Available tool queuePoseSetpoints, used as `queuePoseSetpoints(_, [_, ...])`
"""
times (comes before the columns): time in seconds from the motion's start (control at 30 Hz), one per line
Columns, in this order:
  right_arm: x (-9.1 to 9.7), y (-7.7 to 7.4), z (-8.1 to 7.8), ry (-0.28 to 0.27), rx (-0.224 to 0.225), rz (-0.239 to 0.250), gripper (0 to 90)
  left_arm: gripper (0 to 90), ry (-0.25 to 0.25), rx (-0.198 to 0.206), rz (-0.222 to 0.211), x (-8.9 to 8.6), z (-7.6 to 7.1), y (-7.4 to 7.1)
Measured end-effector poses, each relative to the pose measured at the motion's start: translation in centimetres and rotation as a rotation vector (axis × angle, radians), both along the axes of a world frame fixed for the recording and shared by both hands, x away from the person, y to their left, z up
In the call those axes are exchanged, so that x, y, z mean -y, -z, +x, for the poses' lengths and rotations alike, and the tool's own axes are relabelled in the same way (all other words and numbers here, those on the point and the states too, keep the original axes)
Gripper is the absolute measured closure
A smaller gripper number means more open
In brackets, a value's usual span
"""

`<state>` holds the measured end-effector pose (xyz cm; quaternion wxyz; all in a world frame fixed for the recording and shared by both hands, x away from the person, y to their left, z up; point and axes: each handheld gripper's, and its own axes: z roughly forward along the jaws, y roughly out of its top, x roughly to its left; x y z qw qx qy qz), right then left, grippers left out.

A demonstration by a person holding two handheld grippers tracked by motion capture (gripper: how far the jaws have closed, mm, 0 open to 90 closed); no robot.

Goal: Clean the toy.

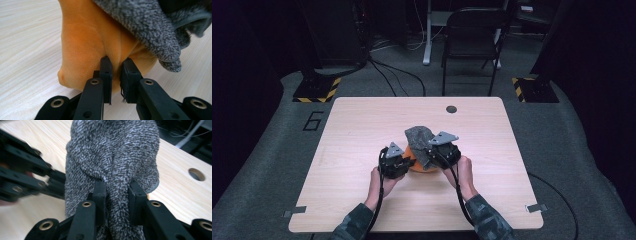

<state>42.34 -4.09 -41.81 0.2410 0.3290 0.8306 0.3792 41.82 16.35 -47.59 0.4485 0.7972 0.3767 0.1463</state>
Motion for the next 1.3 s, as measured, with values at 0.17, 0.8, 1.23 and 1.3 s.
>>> queuePoseSetpoints(0.17, [1.4,0.7,1.0,0.037,-0.051,0.001,71.7,80.5,0.000,-0.005,-0.006,-0.1,0.1,0.1])
queuePoseSetpoints(0.8, [5.3,6.3,4.8,0.199,-0.263,-0.066,71.5,80.3,0.003,-0.005,-0.003,-0.4,0.4,0.1])
queuePoseSetpoints(1.23, [6.2,2.2,3.7,0.195,-0.177,0.059,71.5,79.8,-0.015,-0.016,-0.008,-0.8,0.6,0.2])
queuePoseSetpoints(1.3, [5.8,0.9,3.0,0.143,-0.137,0.103,71.5,79.6,-0.015,-0.013,-0.004,-0.7,0.6,0.2])
